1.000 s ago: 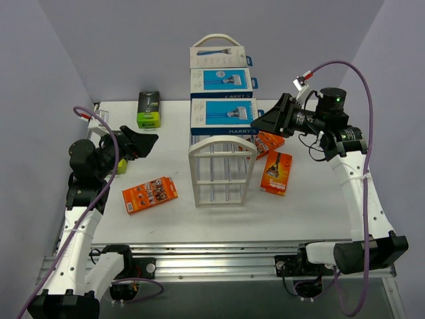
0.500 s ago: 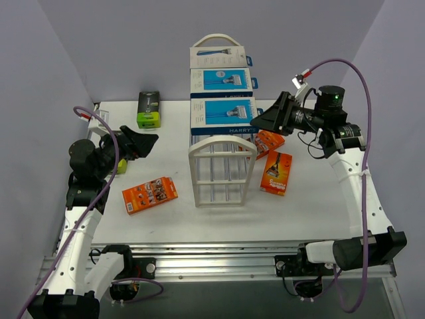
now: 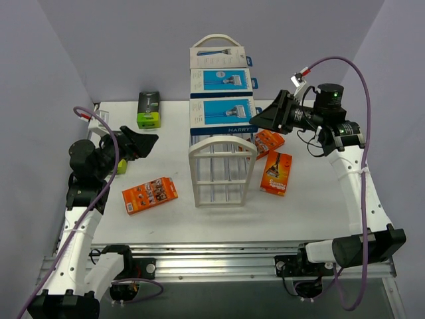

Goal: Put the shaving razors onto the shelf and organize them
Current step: Place the shaving razor onto shelf, then grab a shaving razor with the right arm

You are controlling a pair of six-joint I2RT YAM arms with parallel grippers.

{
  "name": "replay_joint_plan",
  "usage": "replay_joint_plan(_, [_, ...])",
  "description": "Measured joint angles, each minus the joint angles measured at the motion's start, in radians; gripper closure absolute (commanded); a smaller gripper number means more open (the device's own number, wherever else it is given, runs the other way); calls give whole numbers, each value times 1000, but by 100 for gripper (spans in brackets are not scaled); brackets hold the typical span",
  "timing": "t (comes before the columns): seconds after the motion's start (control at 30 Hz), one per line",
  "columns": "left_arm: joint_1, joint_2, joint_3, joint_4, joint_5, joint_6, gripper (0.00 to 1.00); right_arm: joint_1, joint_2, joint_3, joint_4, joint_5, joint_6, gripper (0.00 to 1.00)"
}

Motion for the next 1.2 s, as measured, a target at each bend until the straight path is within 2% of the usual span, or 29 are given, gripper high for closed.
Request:
replay_joint_plan(0.13, [0, 0, 0, 0, 0, 0, 6, 0, 0, 11, -13, 5, -7, 36])
replay_joint_plan(0.4, [0, 2, 0, -2, 0, 1, 6, 0, -6, 17, -22, 14, -23, 28])
replay_joint_plan(0.63, [0, 2, 0, -9, -1, 5, 6, -8, -28, 17, -34, 31, -28, 14])
replay_joint_plan(0.83, [0, 2, 0, -21, -6, 14, 6, -43, -95, 17, -75, 90, -42, 10])
replay_joint_plan(1.0, [0, 4, 0, -29, -14, 24, 6, -126, -150, -2, -89, 188, -48, 9])
replay_joint_plan(1.2, [0, 13, 0, -39, -23, 27, 6, -232, -190, -116, -52, 347, -42, 9])
